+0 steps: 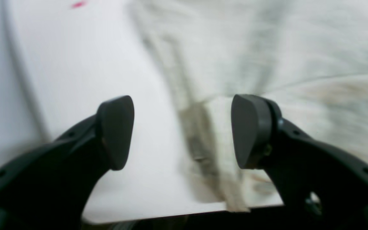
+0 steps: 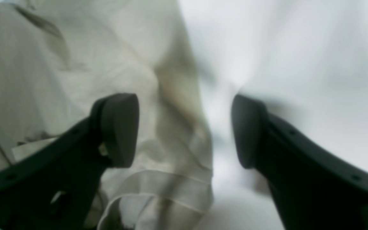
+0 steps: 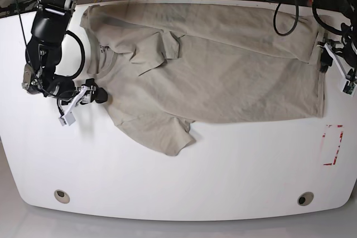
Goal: Fold the T-shirt properly
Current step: 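Release the hem and move both grippers along the shirt sides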
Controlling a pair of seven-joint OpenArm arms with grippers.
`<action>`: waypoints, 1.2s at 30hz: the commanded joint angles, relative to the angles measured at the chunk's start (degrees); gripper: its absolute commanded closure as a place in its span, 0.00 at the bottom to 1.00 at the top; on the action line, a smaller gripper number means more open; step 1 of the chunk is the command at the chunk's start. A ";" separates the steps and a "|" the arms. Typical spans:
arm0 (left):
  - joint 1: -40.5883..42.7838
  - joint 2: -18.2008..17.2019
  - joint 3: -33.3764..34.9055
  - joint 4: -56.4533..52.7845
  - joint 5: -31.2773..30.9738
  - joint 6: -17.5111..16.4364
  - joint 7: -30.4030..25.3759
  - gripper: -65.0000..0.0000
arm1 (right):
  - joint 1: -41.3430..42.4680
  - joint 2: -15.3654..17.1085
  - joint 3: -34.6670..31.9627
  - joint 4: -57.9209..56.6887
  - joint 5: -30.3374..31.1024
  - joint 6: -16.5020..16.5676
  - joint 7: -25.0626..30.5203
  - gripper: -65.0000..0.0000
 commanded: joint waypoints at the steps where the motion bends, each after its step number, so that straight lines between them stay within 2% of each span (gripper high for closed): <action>1: -2.21 0.02 -0.50 0.68 3.66 -0.03 -0.92 0.32 | 1.40 -0.30 -0.13 0.89 1.11 0.12 0.97 0.34; 8: -9.33 3.97 -0.59 -0.37 20.10 -0.03 -1.09 0.31 | 2.01 -3.47 -0.13 0.54 -0.39 0.12 1.23 0.34; 15: -16.10 6.70 -0.42 -7.76 29.33 -0.03 -1.09 0.31 | 2.36 -6.90 -0.13 0.54 -8.65 0.12 2.73 0.35; 17: -17.77 6.70 -0.42 -10.39 30.21 -0.03 -1.09 0.31 | 2.36 -7.07 -0.13 0.54 -9.88 0.12 3.08 0.39; 18: -18.83 6.79 -0.50 -12.33 30.30 -0.03 -1.09 0.31 | 2.36 -7.43 -0.13 0.54 -10.41 0.12 3.34 0.45; 23: -23.31 6.79 -0.50 -22.53 30.04 -0.03 -1.09 0.31 | 2.28 -7.87 -0.13 0.54 -10.50 0.12 4.13 0.84; 25: -24.72 6.79 -0.50 -25.16 30.04 -0.03 -1.18 0.31 | 2.19 -7.78 -0.13 0.54 -10.32 0.12 4.13 0.93; 26: -25.51 6.79 -0.50 -26.92 29.95 -0.03 -1.27 0.29 | 2.10 -7.78 -0.13 0.54 -10.23 0.12 4.13 0.94; 31: -27.44 6.70 -0.50 -33.69 29.95 -0.03 -5.58 0.08 | 2.01 -7.87 -0.13 0.63 -10.14 0.12 4.13 0.94; 36: -29.29 6.61 -0.50 -41.34 29.51 -0.03 -6.46 0.07 | 2.01 -7.87 -0.13 0.63 -10.14 0.12 4.13 0.94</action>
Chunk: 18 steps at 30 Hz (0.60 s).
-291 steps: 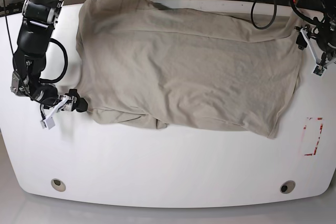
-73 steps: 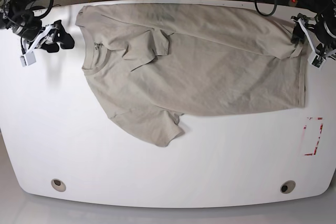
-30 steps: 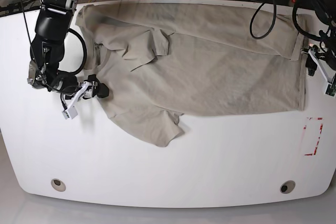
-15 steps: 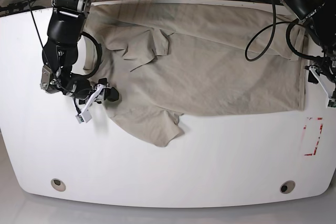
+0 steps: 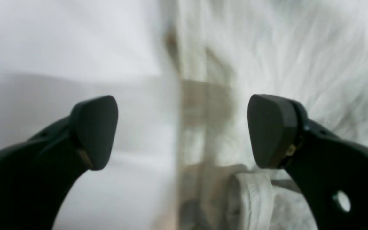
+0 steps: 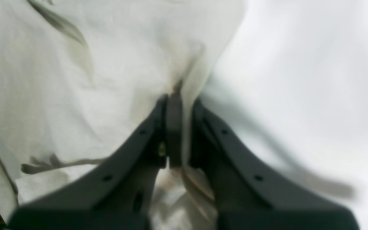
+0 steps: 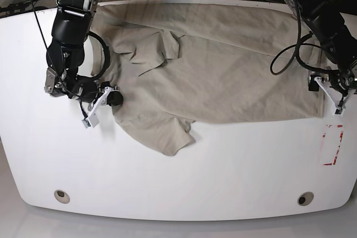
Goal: Fold the T-shirt properly
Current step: 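Release the hem and move both grippers along the shirt sides, then grasp the shirt sides with both grippers and lift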
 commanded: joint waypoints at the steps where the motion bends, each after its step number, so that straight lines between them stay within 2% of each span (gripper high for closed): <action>1: -2.69 -1.13 -0.20 -3.08 -1.42 0.07 -0.86 0.07 | 1.01 0.59 0.04 0.60 -0.07 -0.07 -0.26 0.94; 5: -2.78 -2.18 -0.11 -8.00 -5.20 0.07 -3.85 0.07 | 1.01 0.59 0.13 0.78 -0.07 -0.07 -0.35 0.94; 11: -3.22 -3.32 -0.02 -13.01 -10.74 0.07 -3.85 0.07 | 0.92 0.59 0.13 0.78 -0.07 -0.07 -0.43 0.94; 18: -5.51 -3.32 -0.02 -18.81 -11.88 0.07 -3.85 0.09 | 0.92 0.59 0.13 0.69 -0.07 -0.07 -0.43 0.94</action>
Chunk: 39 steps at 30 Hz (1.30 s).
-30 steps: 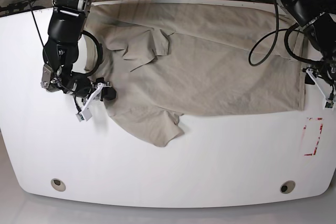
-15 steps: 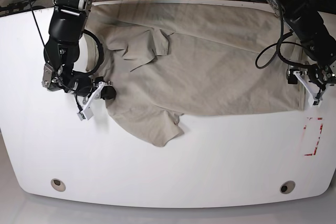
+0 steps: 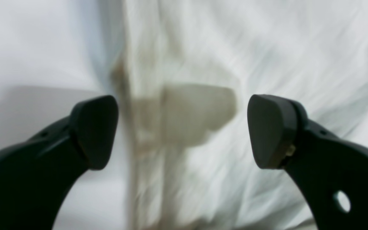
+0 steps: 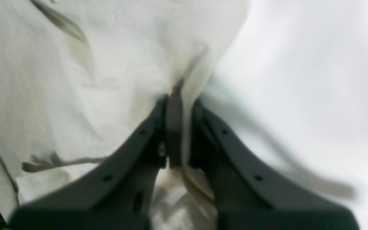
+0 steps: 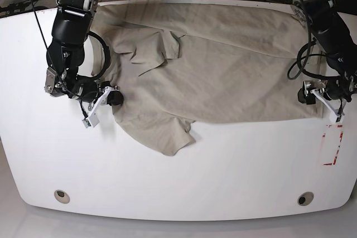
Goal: Fold the T-shirt properly
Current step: 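Grasp the shirt sides with both grippers and lift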
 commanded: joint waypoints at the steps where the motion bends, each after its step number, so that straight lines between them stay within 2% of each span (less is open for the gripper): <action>1: -0.28 -0.13 0.17 -1.59 0.31 -0.06 2.03 0.13 | 1.01 0.64 0.11 0.63 -0.13 -0.07 -0.33 0.94; 4: -0.28 0.22 0.17 -1.77 0.31 -0.06 2.03 0.32 | 1.01 0.64 0.11 0.63 -0.13 -0.07 -0.33 0.94; 7: -0.28 0.22 0.35 -1.68 0.31 -0.06 2.03 0.62 | 1.01 0.64 0.11 0.71 -0.13 -0.07 -0.33 0.94; 9: -0.28 0.22 0.44 -1.68 0.40 -0.06 2.03 0.87 | 1.01 0.64 0.11 0.71 -0.13 -0.07 -0.33 0.94; 11: -0.28 0.22 0.53 -1.68 0.66 -0.06 2.03 1.00 | 1.01 0.64 0.11 0.80 -0.13 -0.07 -0.33 0.95; 15: -0.02 0.04 0.44 -1.68 0.75 -0.06 2.03 0.99 | 1.01 0.64 0.11 0.89 -0.05 -0.07 -0.33 1.00; 21: 0.07 -0.13 0.61 -1.59 0.84 -0.06 2.29 1.00 | 0.83 0.64 0.11 2.56 -0.05 -0.07 -0.33 1.00; 28: 1.30 -1.19 2.02 -1.59 0.75 -0.06 2.29 1.00 | -3.21 -0.51 0.20 11.18 -0.13 -0.07 -0.41 1.00; 39: 1.74 -1.36 2.11 -1.59 0.84 -0.06 2.03 1.00 | -5.24 -0.42 0.29 11.00 -0.66 -0.07 0.82 1.00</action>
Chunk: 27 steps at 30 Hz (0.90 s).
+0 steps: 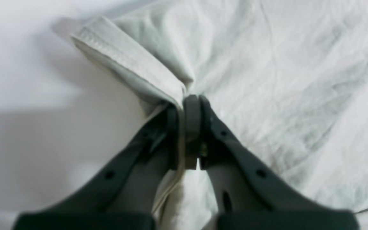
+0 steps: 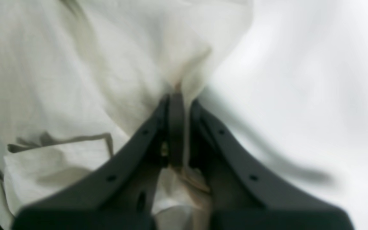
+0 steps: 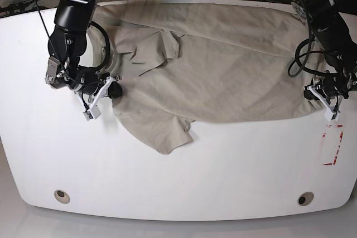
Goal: Fold the T-shirt properly
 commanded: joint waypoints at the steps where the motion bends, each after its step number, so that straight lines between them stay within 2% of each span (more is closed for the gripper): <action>1: 0.08 -0.62 0.18 0.11 3.38 0.42 3.06 1.00 | 0.88 0.72 -0.09 0.84 0.87 0.34 1.80 1.00; 4: -0.01 -0.36 0.18 3.01 3.38 0.42 3.06 1.00 | 1.76 0.98 -0.09 1.10 0.87 0.34 1.89 1.00; 7: -0.01 0.08 0.27 9.61 3.38 0.42 3.76 1.00 | 4.05 2.65 -0.09 1.10 1.40 0.34 1.10 1.00; 9: -0.36 1.67 2.29 14.62 3.38 0.42 5.34 1.00 | 6.60 3.71 -0.09 1.10 1.40 0.34 0.13 1.00; 16: -1.06 3.07 7.57 31.67 3.29 0.42 9.82 1.00 | 14.86 7.14 -0.09 1.10 1.40 0.34 -2.68 1.00; 21: -4.84 3.69 9.06 42.57 3.38 0.42 13.08 1.00 | 23.48 9.69 -0.17 1.10 1.40 0.34 -6.99 1.00; 27: -12.58 3.78 9.15 50.66 3.38 0.42 16.33 1.00 | 34.82 11.97 -0.26 0.92 1.40 0.34 -11.30 1.00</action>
